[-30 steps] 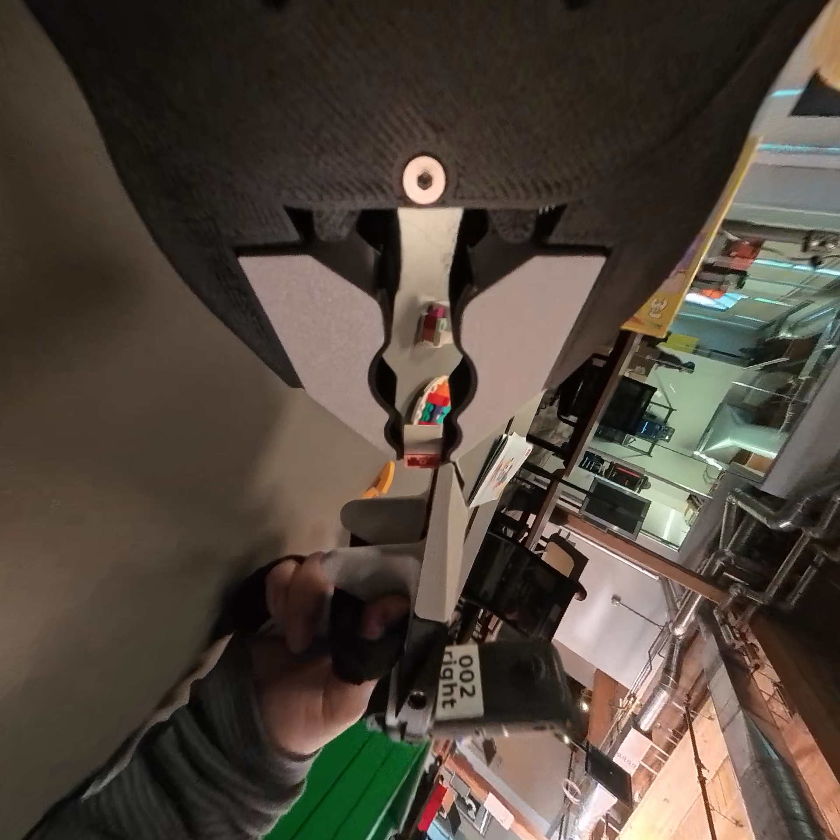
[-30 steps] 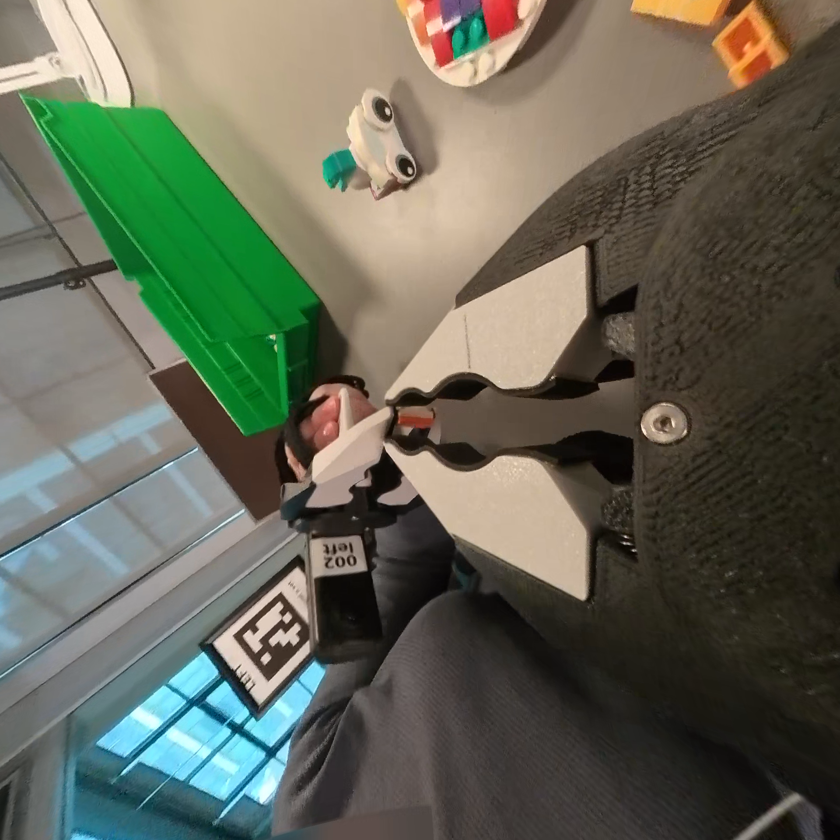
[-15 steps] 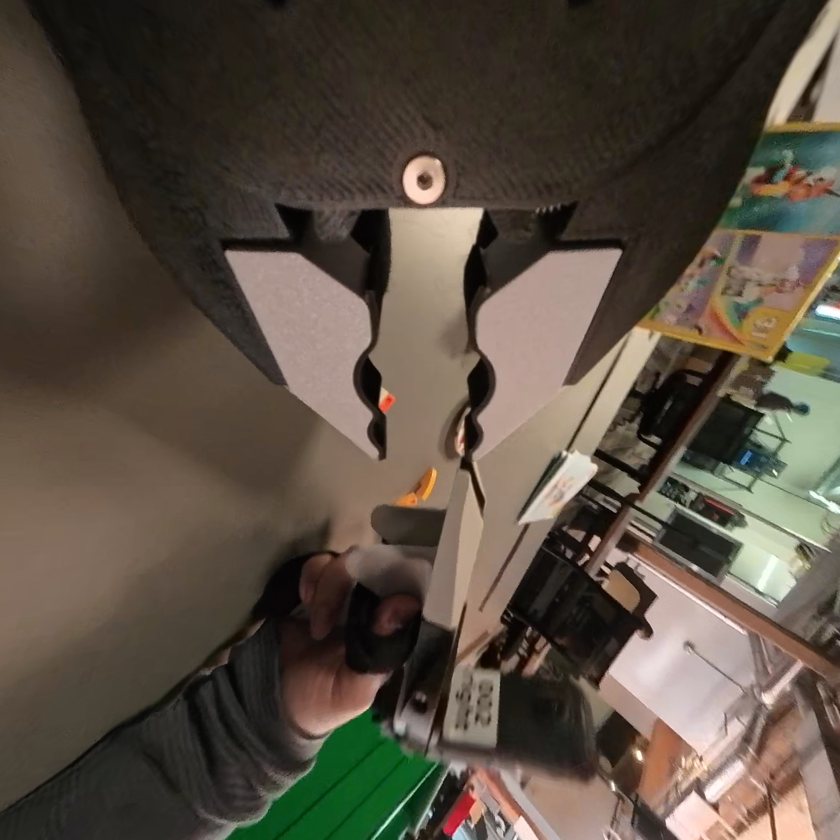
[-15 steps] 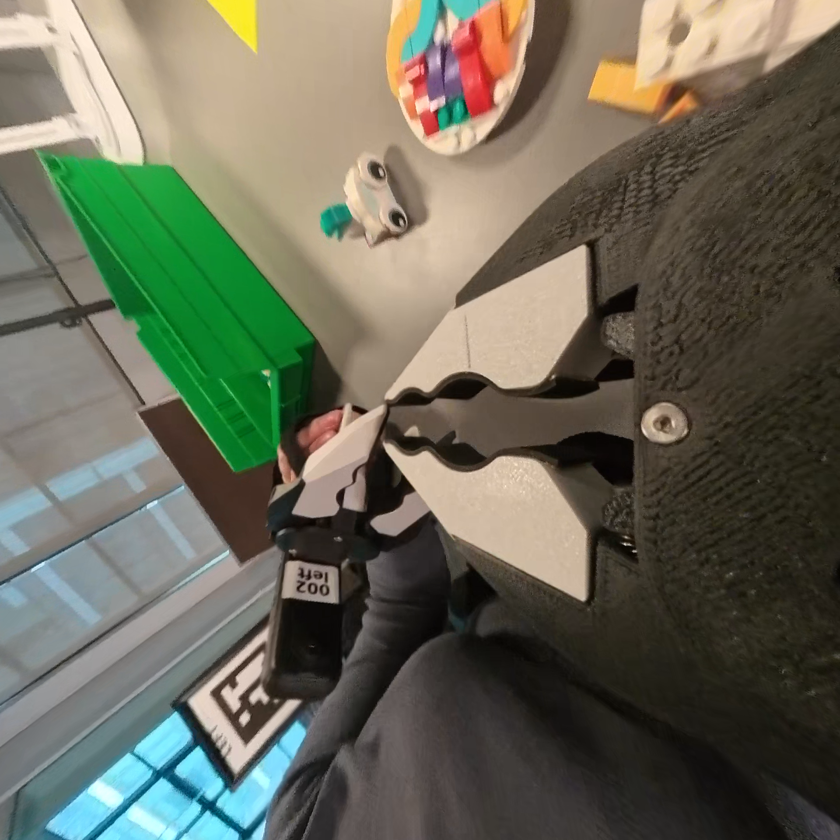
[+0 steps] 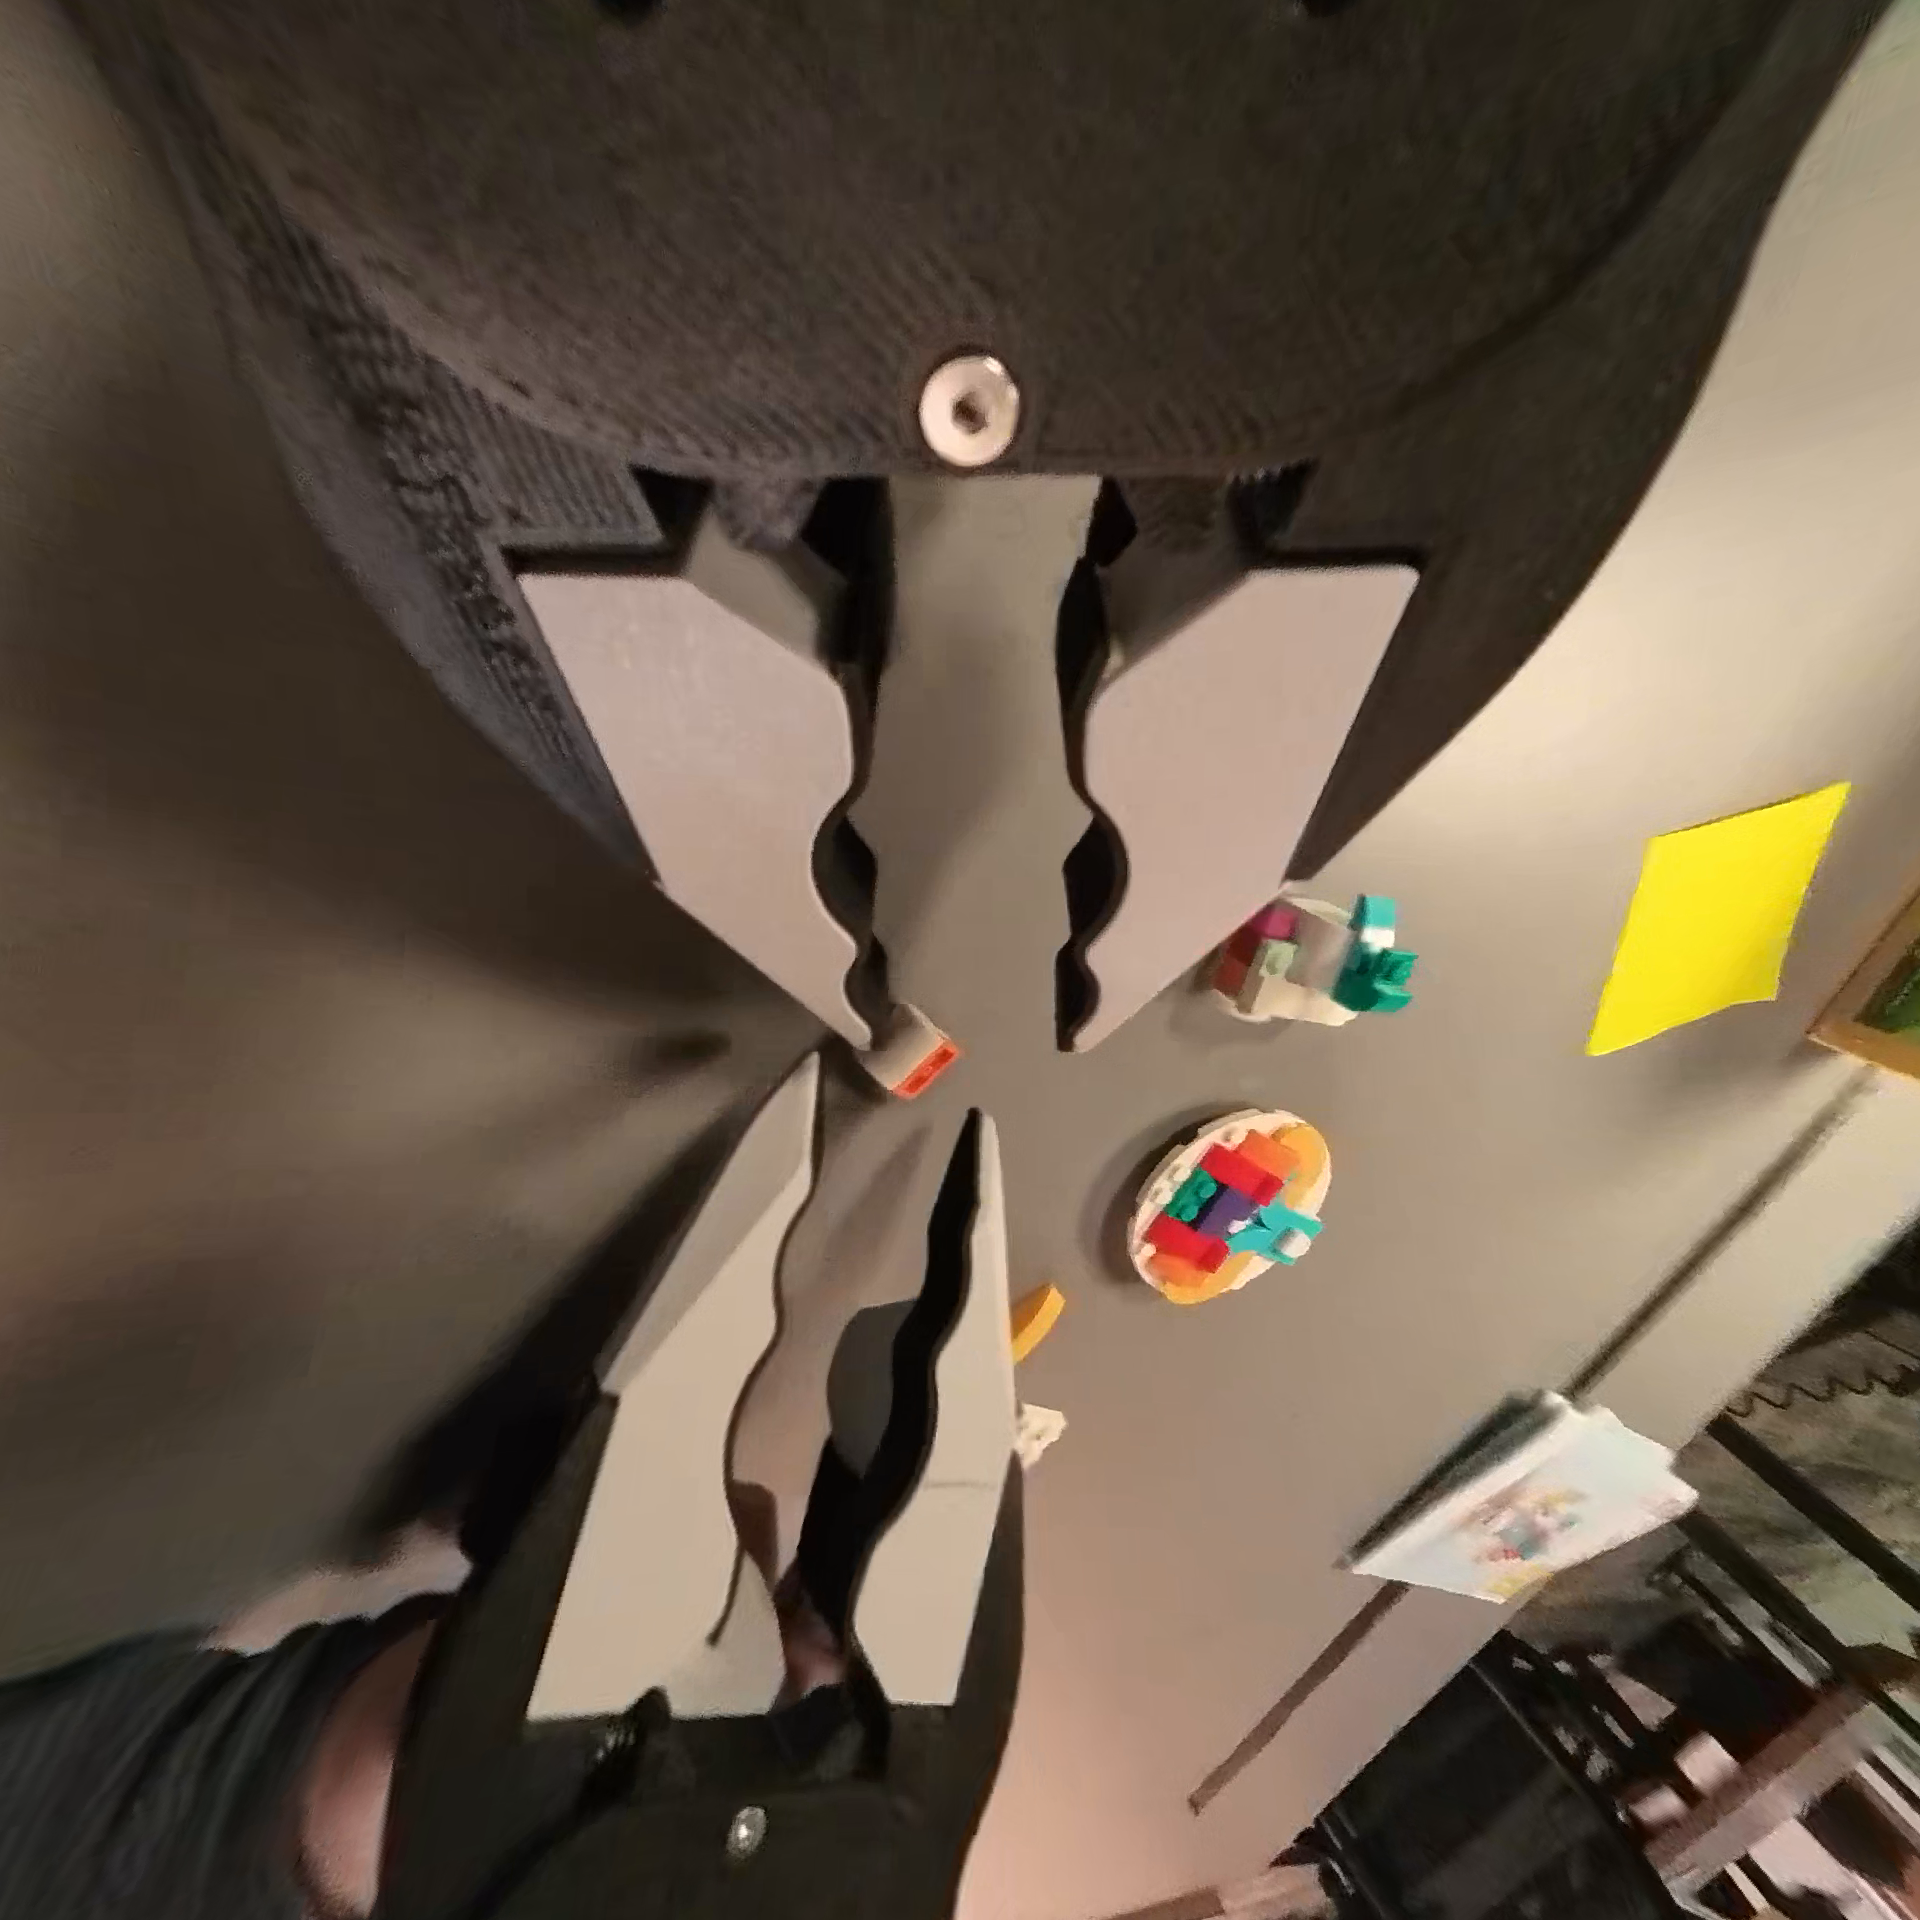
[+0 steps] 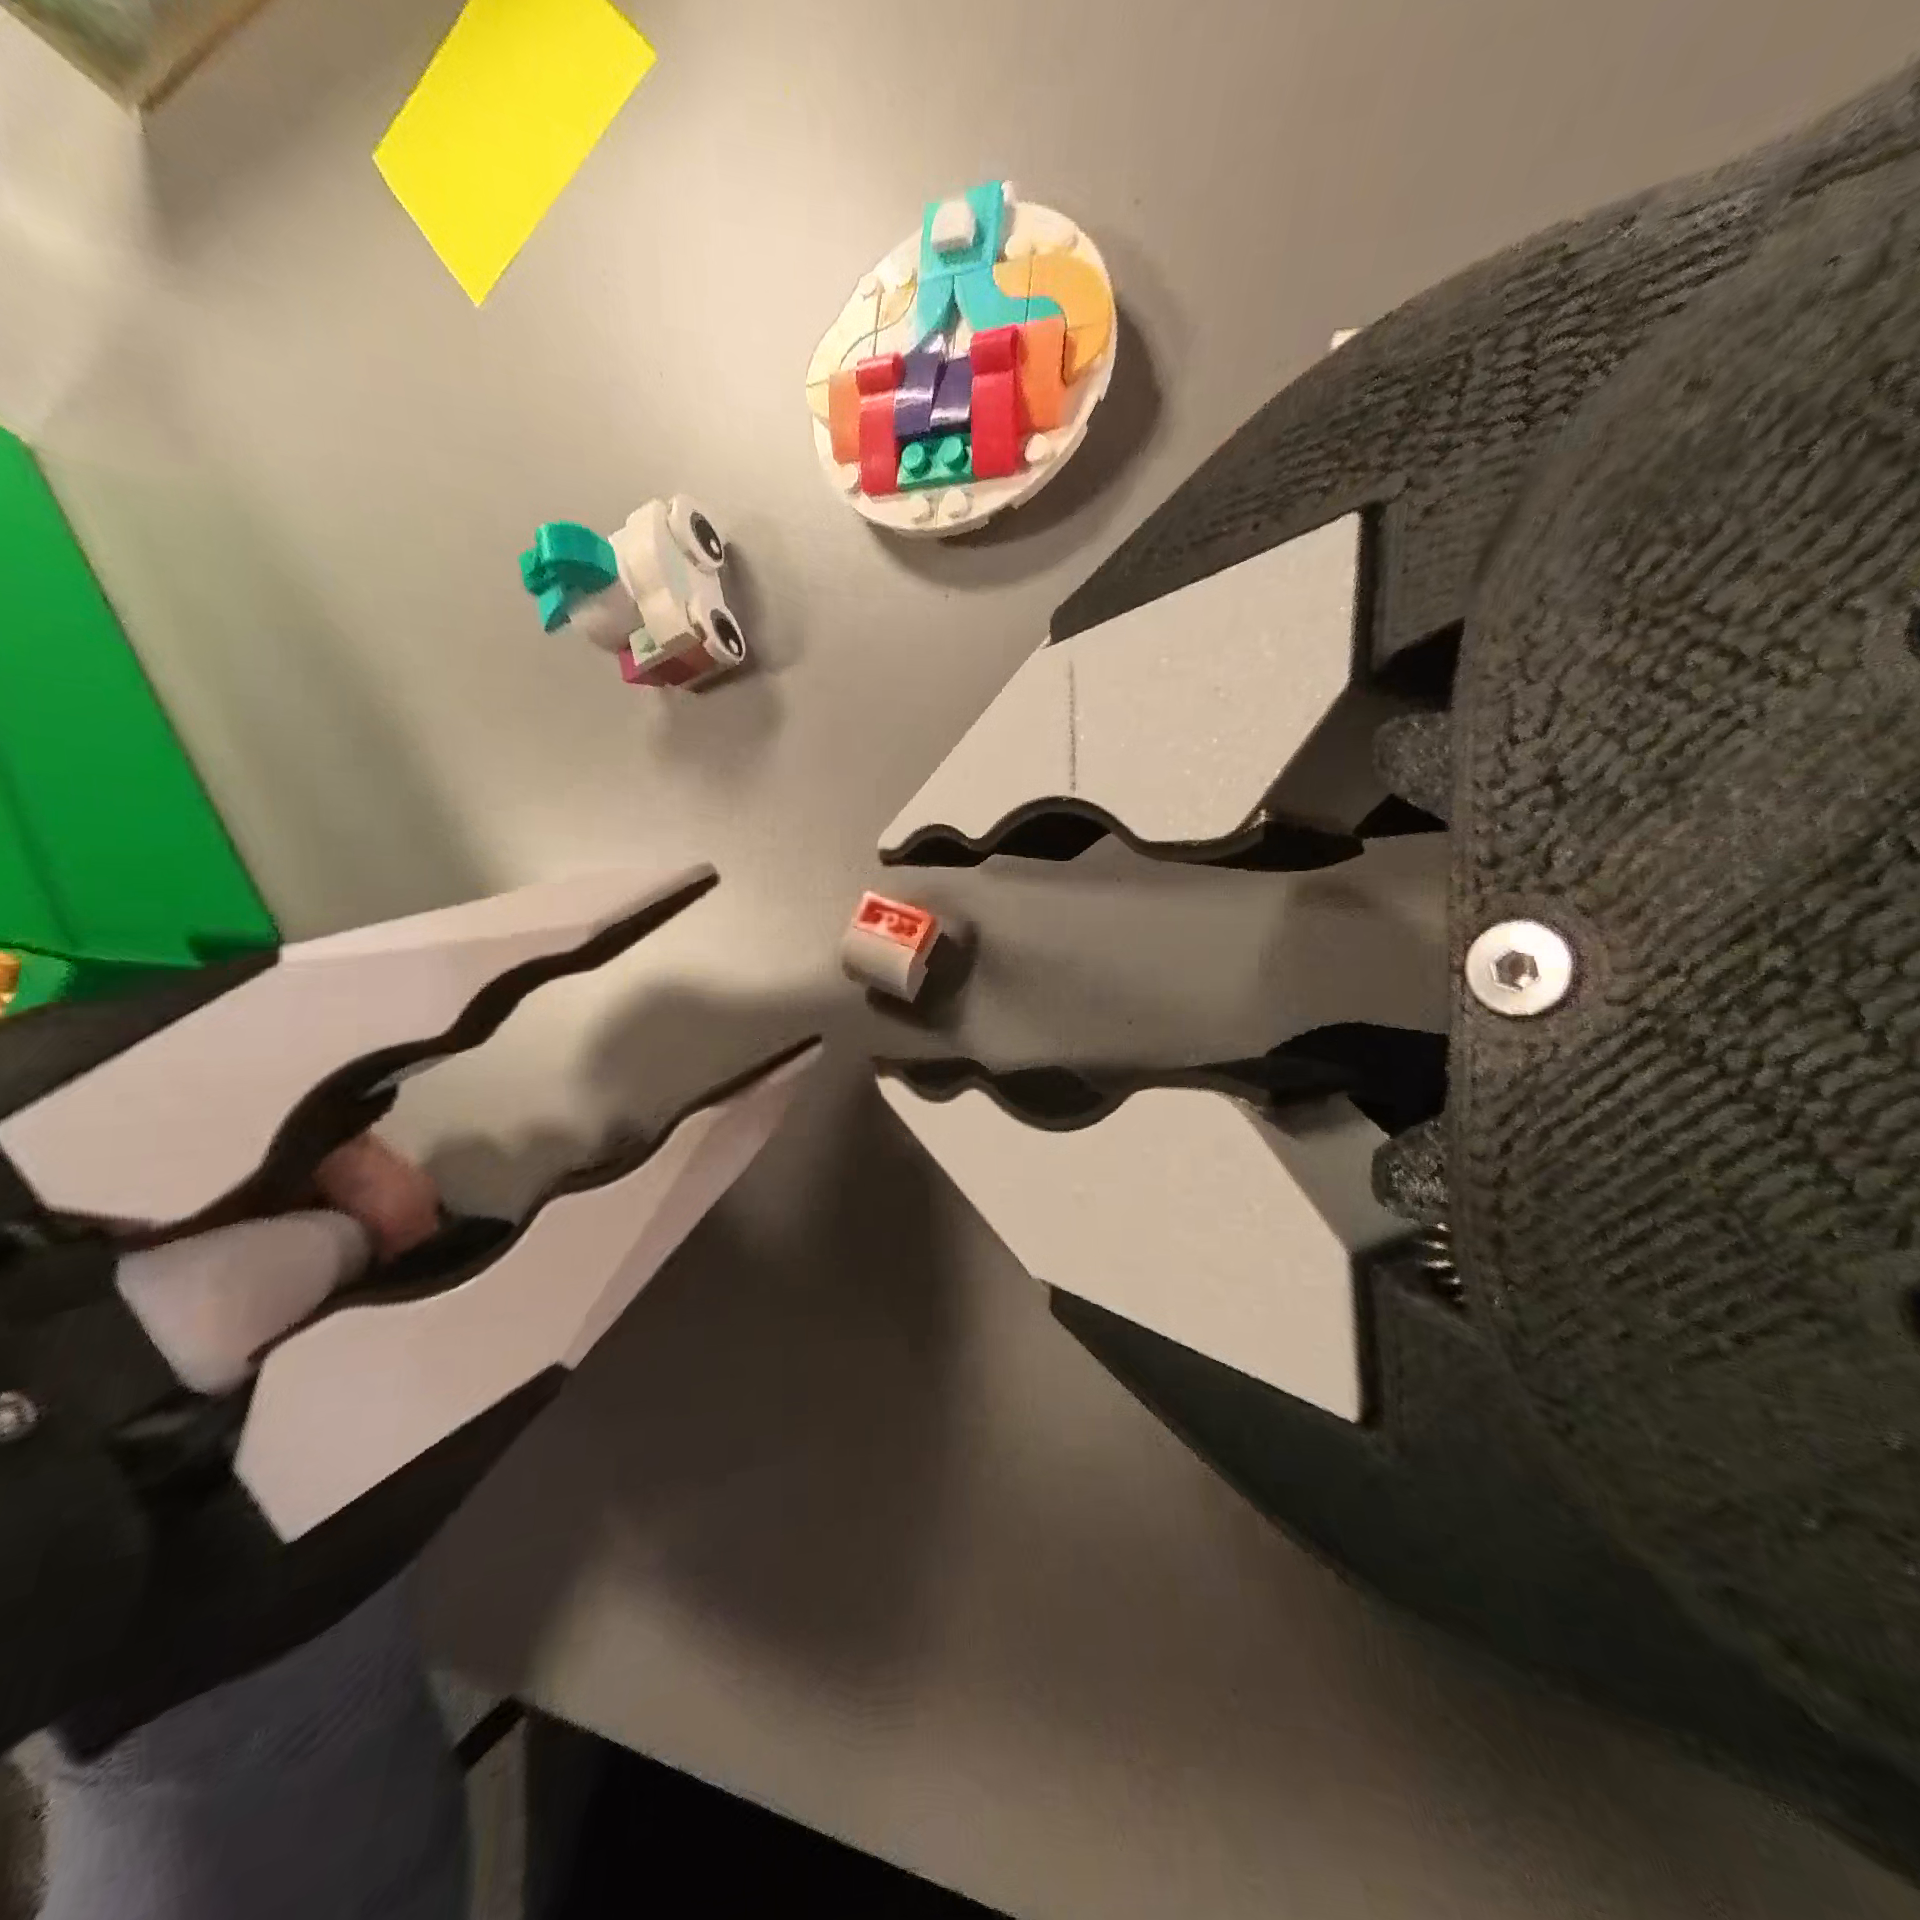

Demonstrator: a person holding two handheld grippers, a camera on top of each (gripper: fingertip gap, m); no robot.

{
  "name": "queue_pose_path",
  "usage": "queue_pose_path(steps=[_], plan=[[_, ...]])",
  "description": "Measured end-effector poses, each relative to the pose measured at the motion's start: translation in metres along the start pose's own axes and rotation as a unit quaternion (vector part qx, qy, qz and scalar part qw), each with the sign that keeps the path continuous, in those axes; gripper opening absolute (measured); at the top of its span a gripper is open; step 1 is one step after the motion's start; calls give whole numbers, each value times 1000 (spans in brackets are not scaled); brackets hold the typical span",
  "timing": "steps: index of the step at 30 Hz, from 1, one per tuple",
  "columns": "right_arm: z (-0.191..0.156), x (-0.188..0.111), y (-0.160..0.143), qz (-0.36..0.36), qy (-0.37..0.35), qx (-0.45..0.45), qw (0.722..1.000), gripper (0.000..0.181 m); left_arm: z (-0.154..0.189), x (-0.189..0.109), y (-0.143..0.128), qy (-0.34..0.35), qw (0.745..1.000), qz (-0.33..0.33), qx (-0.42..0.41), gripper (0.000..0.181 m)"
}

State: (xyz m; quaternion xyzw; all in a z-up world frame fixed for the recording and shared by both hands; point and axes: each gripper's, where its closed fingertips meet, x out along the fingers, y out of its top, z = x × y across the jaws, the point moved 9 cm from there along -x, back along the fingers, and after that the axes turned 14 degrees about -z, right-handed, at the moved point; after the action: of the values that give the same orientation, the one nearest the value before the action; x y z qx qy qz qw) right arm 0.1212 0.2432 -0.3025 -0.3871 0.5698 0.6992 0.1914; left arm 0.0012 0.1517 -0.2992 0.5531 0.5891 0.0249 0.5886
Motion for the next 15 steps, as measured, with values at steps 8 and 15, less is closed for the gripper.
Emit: queue_pose_path(steps=[8,15], plan=[[1,-4,-7,-9,29,-10,999,35,1,16,9,-89,983,-52,-151,47],[2,-5,-9,-12,20,-18,1000,35,4,24,10,-57,981,-96,-157,34]])
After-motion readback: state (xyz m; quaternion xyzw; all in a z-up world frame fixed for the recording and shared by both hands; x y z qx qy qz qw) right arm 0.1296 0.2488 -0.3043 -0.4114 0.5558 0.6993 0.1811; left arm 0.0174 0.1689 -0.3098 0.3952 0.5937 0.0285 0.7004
